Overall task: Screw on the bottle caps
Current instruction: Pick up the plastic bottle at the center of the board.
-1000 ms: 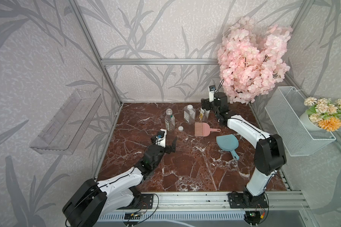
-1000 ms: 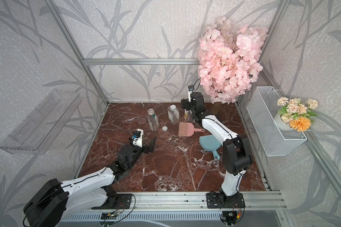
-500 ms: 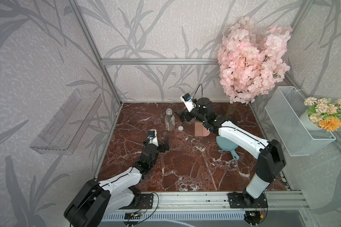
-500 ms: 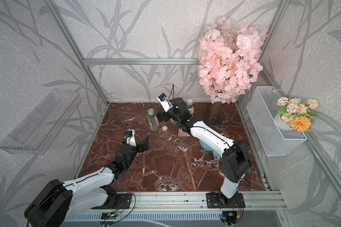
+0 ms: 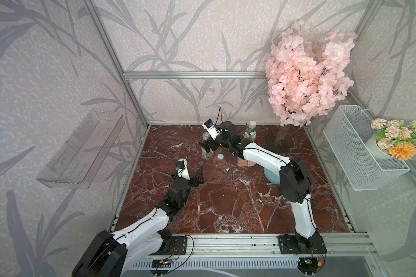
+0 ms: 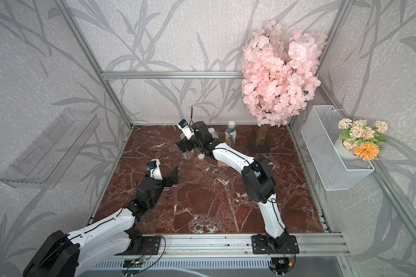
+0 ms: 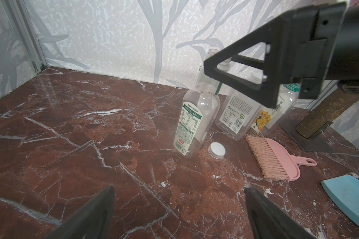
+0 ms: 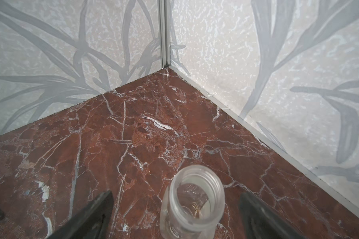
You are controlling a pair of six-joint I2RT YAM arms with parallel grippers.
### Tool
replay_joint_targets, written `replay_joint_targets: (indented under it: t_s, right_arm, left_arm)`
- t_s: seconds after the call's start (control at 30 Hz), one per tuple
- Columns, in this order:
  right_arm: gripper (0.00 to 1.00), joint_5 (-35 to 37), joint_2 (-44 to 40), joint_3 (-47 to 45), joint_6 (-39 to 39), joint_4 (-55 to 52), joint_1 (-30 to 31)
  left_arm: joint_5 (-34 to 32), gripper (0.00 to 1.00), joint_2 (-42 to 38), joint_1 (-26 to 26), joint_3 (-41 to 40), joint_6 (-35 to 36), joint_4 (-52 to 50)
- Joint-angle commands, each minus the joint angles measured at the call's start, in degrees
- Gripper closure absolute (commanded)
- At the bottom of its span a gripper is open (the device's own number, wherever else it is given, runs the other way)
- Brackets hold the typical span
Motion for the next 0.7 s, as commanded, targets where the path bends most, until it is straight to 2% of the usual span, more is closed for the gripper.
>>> replay_joint_targets:
  t_s: [0.0,0.23,0.53,0.67]
  right_arm:
    - [0.01,1.6,2.7,4.1,1.0,-1.5,-0.1]
    - [0.18,2.7,8.1,9.5,0.6,-5.3,-0.1]
    - [0.68,2.7,6.5,8.6,0.1,-5.0,-0.1]
    - [0.76,1.5,-0.1,2.5,-2.0,-3.8,-0.1]
  left_arm:
    - [-0.1,0.00,-0.6,0.4,-0.3,-0.1,-1.0]
    - [0.6,0.00,-0.4,0.6,0.3,0.4,-1.2]
    - [2.1,0.00,-1.0,0.7,0.2,1.6,-0.7]
    - [5.5,0.00,-3.1,0.7,-0.8,3.5,1.5]
